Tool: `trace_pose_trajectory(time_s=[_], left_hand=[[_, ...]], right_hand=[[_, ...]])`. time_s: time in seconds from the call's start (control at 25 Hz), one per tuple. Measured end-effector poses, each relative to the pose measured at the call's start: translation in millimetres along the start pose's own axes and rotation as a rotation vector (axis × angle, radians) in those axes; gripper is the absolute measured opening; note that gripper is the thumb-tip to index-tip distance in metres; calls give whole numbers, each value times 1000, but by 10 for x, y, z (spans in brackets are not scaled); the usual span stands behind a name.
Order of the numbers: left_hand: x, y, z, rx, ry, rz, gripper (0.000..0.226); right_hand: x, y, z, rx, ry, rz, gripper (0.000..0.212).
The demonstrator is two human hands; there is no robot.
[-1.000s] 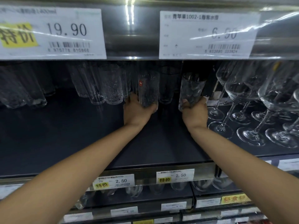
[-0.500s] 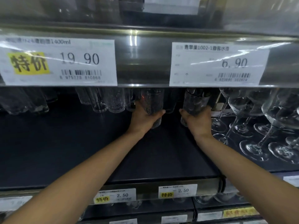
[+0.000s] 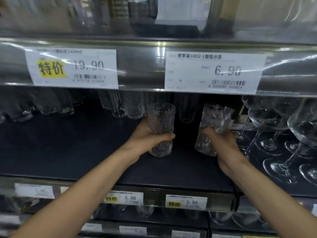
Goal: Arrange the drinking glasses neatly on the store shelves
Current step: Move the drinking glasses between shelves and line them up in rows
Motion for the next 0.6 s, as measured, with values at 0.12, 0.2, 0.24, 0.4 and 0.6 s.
trace_pose_trajectory(time_s=[0.12,0.2,0.24,0.4,0.6], left_hand=[[-182,-53,71,-74,24,27,55],[-298,-68,134,-82,47,86,53],[-352,-89,173,-84,66,122,51],[-590,-132,256,-136,123,336,57],[-1238,12,321,-319,127,636,91]], right_hand=[[-159,-100,8,70,-46,-169,14],[-256,-222,6,115,-108,-285,36],[-285,-250,21,131,-135,-334,48],[-465,-318,4,147,-218,-498,71],[-818,-369,-71,166,-246,-727,55]])
Point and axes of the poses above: each hand's wrist, its own x-axis towards the middle knuckle, its own y-axis out of the back of the hand, z = x × y, the point moved 7 cm from there along x, towards the middle knuckle, and after that the axes turned 8 degrees about -y, right-handed, at the moved point
